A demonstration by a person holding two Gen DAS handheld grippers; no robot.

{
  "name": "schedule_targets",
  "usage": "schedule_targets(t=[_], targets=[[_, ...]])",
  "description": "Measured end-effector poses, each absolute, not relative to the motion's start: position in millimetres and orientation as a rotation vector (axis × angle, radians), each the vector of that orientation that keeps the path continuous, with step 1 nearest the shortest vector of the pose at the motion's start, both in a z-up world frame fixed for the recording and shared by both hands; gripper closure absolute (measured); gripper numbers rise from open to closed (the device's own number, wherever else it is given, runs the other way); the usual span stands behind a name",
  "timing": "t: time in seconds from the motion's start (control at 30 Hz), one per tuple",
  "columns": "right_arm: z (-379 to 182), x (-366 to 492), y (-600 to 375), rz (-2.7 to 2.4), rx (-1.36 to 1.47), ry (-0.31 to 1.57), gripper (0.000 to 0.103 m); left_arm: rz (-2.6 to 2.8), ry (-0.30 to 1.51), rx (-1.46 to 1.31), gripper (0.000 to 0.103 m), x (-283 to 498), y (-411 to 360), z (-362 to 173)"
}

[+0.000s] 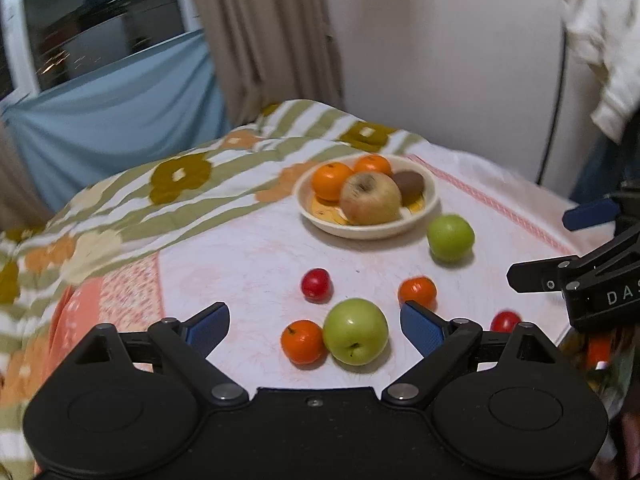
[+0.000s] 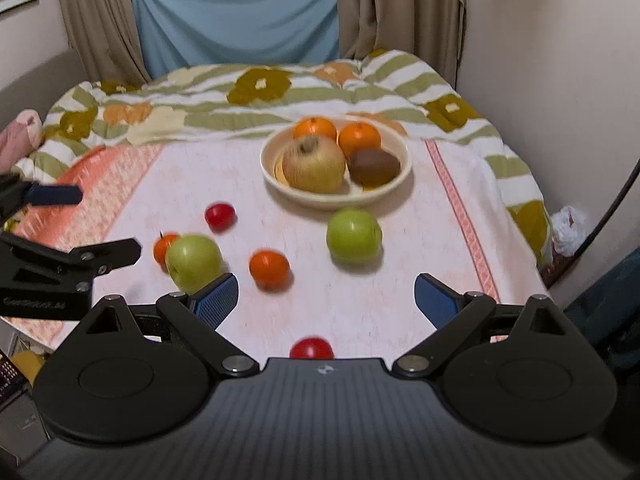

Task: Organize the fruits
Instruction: 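Withdraw both tools from the bowl toward the remaining fruits, then grasp a green apple with the left tool while the right tool grasps a cherry tomato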

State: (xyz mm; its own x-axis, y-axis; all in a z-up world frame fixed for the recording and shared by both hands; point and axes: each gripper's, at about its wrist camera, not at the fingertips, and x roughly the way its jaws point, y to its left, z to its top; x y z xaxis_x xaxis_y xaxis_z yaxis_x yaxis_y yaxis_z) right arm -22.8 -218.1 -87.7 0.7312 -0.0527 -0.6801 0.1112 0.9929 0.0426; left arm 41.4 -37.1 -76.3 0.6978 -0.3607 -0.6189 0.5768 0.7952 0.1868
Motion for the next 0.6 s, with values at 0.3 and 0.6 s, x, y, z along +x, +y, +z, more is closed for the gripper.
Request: schedule_targets(t=[0.3, 0.6], targets=[[-120, -15, -209, -0.096, 0.07, 0.79, 0.0, -0.644, 0.6, 0.595, 0.015, 48, -70, -117], [-134, -6, -210, -0.099, 0.082, 0.825, 0.001, -0.686, 0.614, 0.71, 0.027, 61, -89, -141]])
